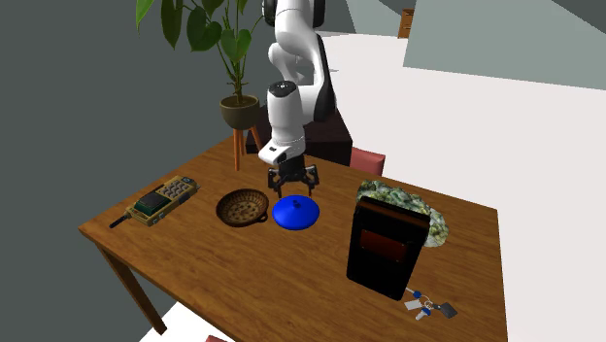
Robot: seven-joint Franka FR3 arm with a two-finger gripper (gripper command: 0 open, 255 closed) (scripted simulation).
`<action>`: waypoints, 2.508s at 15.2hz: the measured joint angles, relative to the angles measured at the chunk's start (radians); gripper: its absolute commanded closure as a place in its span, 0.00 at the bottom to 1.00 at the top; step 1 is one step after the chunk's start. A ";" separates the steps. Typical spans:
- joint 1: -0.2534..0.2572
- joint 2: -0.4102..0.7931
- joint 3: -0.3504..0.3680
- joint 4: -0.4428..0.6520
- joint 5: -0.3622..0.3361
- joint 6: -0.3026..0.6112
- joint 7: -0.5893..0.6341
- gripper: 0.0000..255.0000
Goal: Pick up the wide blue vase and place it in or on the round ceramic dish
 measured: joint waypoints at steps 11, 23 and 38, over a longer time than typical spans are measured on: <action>0.001 0.041 0.003 0.005 0.003 0.037 -0.001 1.00; 0.002 0.027 0.002 0.000 0.002 0.028 0.000 1.00; 0.007 -0.098 -0.007 0.008 -0.011 -0.105 0.016 1.00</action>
